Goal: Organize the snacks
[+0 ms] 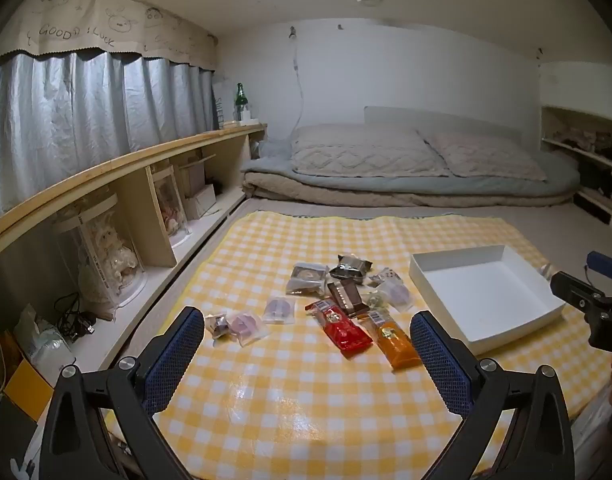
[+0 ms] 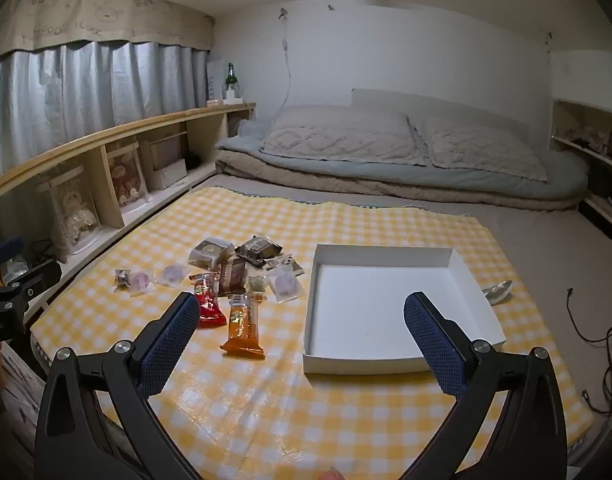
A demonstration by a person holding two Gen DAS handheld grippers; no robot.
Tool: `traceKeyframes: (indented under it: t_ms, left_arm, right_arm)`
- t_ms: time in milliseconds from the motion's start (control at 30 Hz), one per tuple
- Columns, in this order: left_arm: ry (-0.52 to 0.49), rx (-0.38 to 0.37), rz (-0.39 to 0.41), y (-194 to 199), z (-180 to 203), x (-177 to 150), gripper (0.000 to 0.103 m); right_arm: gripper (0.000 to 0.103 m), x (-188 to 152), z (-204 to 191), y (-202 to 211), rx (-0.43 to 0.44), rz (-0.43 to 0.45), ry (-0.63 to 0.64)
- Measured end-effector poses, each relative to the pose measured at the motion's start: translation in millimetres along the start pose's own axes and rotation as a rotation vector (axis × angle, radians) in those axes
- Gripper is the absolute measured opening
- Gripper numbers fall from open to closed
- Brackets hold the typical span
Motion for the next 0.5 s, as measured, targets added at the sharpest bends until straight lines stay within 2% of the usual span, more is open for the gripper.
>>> traceKeyframes:
  t_ms: [500]
  left_arm:
    - [0.011,-0.009,-0.004,-0.2,-0.3,-0.3,0.103]
  right_arm:
    - [0.103,-1.0,-1.2,0.7,-0.003,0.003,0.006]
Point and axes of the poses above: each gripper's, at about its wrist camera, not at the fingertips, and y roughly against the way its jaws point, z to its right, x to its top, the point moved 5 cm from there along -y, roughly the way its jaws point, and after that the axes turned 4 degrees about -y, right-handed, at the moved point
